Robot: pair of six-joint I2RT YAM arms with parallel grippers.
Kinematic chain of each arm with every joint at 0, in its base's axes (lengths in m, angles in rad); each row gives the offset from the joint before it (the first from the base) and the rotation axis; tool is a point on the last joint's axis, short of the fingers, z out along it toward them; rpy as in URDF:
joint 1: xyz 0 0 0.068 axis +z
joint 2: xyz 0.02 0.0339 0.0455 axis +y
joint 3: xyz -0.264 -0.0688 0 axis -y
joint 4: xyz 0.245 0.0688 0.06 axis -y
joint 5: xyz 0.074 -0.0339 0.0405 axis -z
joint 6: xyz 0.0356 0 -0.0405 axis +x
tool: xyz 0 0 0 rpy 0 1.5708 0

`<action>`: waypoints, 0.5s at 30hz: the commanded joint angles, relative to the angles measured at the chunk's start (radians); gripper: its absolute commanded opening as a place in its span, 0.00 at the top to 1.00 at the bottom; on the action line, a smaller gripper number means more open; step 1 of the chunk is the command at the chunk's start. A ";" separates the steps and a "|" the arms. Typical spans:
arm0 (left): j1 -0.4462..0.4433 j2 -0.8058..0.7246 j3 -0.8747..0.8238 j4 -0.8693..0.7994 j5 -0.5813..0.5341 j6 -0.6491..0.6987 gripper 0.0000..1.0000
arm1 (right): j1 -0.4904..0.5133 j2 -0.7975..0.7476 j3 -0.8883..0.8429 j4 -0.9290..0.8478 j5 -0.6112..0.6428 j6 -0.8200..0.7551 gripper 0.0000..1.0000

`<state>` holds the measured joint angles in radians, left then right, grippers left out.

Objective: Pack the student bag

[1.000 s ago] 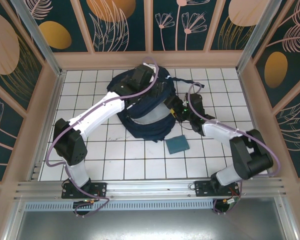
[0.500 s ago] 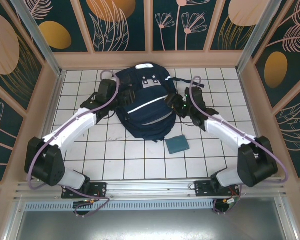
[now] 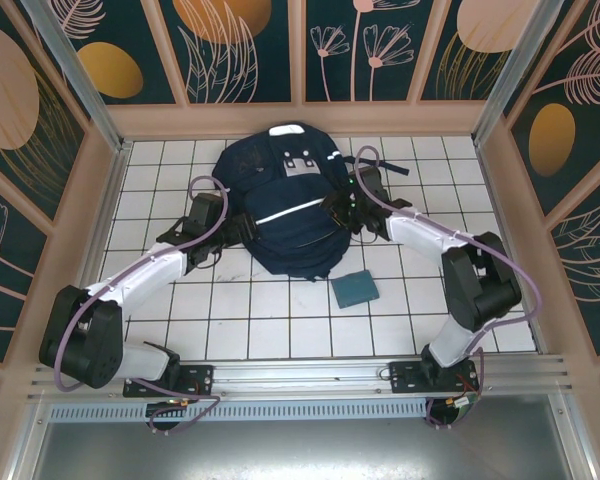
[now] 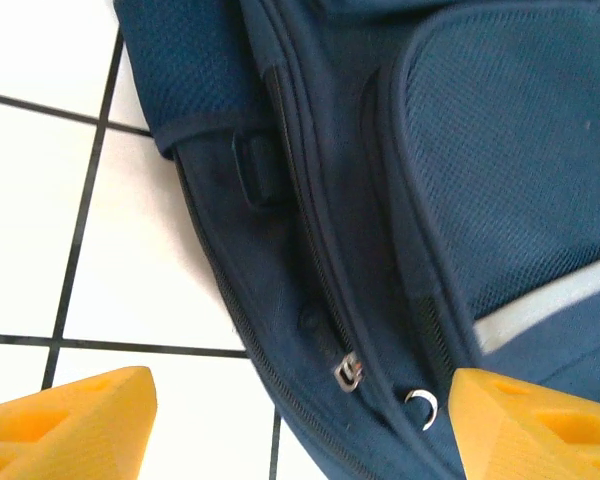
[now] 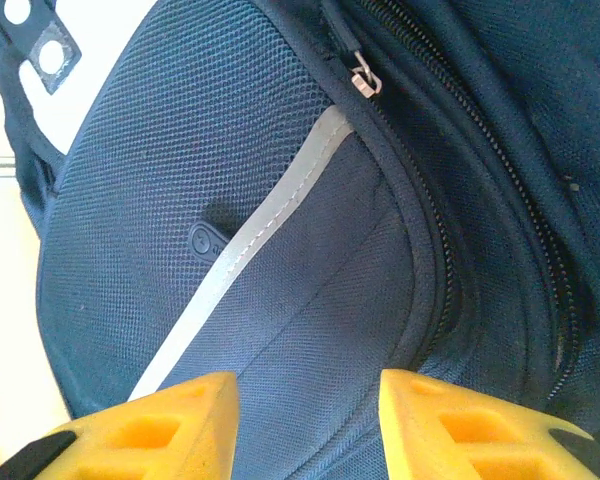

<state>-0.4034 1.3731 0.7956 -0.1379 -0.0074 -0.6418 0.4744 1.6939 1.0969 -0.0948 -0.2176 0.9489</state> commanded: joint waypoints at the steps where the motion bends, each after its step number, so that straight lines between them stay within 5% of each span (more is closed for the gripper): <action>1: 0.008 -0.012 -0.030 0.069 0.031 -0.012 0.24 | -0.021 0.073 0.071 0.078 -0.003 -0.058 0.58; 7: 0.008 0.022 -0.044 0.080 0.061 0.060 0.27 | -0.047 0.115 0.154 0.025 0.005 -0.138 0.57; 15: 0.006 0.111 -0.041 0.178 0.234 0.193 0.45 | -0.071 -0.092 0.069 -0.038 -0.035 -0.183 0.44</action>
<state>-0.4034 1.4517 0.7593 -0.0273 0.1368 -0.5262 0.4187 1.6981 1.1931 -0.1101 -0.2298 0.8005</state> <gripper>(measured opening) 0.572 0.554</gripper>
